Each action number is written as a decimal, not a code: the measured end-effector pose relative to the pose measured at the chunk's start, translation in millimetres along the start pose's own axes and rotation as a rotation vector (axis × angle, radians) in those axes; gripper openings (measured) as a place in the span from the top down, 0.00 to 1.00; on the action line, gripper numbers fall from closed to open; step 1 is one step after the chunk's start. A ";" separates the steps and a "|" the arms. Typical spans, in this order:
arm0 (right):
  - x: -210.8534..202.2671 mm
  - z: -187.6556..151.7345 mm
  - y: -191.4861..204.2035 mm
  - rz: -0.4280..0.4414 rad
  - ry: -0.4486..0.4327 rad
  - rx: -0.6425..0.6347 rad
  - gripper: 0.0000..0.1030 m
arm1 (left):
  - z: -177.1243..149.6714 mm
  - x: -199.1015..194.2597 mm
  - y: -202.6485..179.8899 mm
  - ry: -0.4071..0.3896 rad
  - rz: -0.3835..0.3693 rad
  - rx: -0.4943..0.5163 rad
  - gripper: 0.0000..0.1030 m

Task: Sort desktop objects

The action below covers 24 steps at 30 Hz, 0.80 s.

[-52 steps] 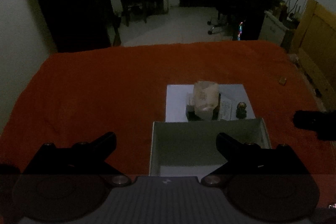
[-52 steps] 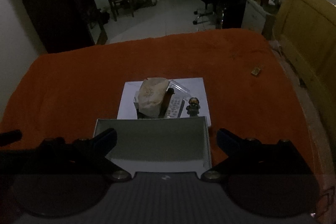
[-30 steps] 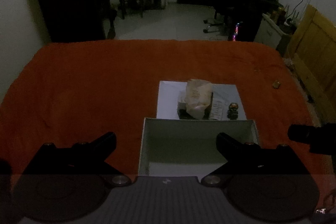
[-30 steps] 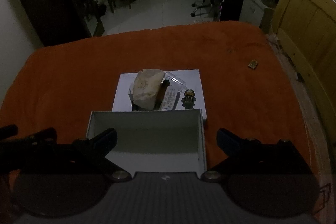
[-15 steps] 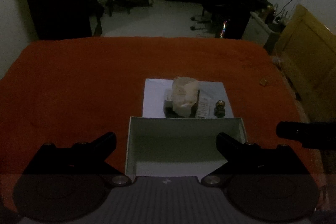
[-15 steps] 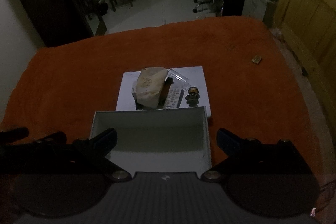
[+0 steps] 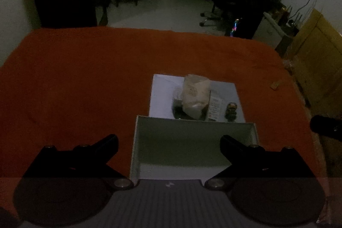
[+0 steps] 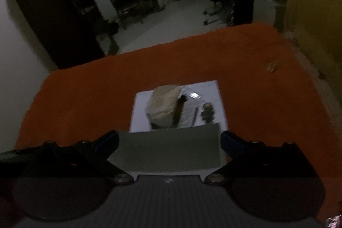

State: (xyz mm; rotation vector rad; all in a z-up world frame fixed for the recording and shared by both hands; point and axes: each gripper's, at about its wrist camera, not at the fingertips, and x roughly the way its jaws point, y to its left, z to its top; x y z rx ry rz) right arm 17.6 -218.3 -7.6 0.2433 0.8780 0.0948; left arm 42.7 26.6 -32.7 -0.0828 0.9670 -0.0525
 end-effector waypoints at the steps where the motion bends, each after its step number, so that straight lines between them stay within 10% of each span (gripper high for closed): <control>1: 1.3 -0.2 0.1 -0.008 -0.002 -0.010 0.00 | -0.6 2.3 -0.3 0.003 0.006 0.005 0.01; 9: 20.5 -3.1 -6.8 -0.035 0.020 0.001 0.00 | -6.2 22.4 -4.3 0.089 -0.139 0.058 0.01; 24: 41.4 -13.9 -8.2 -0.002 0.068 -0.030 0.00 | -10.3 34.0 -12.0 0.105 -0.080 0.116 0.01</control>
